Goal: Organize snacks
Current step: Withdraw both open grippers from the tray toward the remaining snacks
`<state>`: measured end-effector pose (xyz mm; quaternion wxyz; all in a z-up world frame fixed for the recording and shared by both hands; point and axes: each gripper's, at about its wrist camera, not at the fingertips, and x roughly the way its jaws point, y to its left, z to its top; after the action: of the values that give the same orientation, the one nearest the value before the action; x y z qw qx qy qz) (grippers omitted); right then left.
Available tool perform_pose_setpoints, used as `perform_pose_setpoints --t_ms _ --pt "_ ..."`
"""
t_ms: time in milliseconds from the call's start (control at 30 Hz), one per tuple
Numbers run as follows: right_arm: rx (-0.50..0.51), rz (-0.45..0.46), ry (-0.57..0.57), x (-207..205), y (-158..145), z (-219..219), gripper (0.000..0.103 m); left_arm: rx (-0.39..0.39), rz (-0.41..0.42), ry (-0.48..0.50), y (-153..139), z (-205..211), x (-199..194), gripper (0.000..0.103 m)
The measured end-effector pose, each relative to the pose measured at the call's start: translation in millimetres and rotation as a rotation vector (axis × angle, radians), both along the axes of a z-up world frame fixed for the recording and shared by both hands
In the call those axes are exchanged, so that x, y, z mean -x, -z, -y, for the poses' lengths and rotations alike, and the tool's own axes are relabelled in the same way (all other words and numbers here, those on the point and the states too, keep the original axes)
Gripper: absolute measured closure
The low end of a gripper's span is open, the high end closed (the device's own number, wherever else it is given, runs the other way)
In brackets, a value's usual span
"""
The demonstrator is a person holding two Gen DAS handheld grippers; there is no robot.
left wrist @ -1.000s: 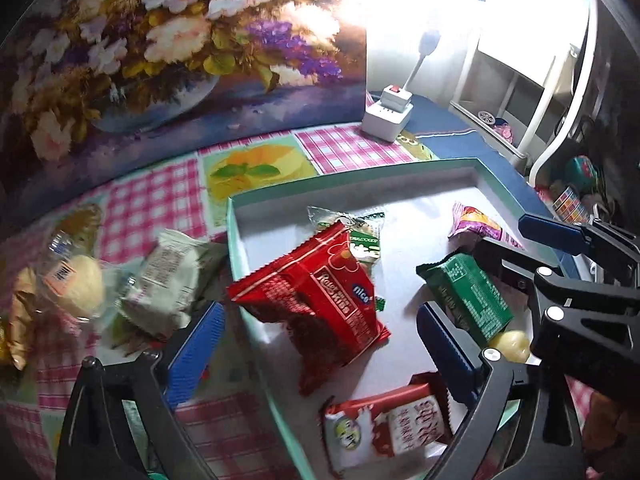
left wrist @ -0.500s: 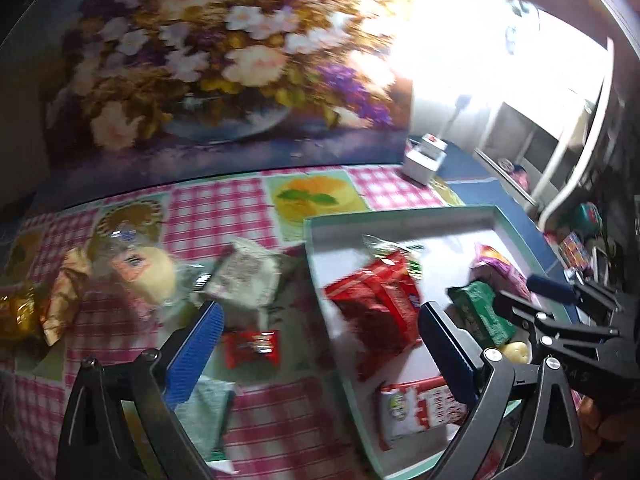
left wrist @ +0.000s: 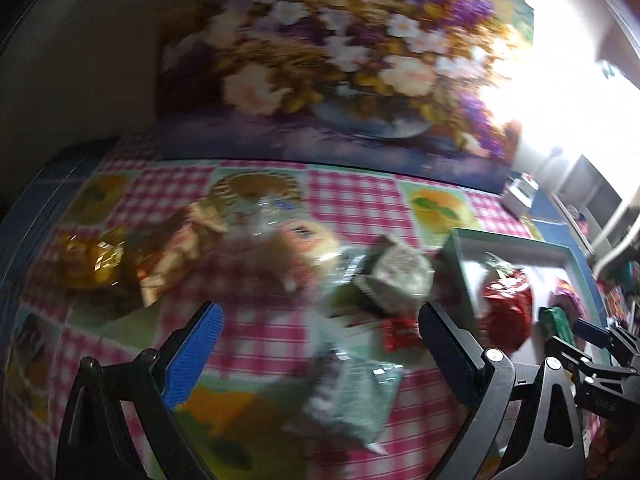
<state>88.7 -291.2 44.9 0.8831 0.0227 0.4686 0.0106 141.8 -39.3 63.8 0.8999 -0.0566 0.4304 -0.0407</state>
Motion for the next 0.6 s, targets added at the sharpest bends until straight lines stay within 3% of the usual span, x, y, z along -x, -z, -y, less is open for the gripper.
perform_pose_setpoints --t_ms 600 --pt "0.051 -0.024 -0.185 -26 -16 -98 0.026 0.053 0.000 -0.208 3 -98 4 0.005"
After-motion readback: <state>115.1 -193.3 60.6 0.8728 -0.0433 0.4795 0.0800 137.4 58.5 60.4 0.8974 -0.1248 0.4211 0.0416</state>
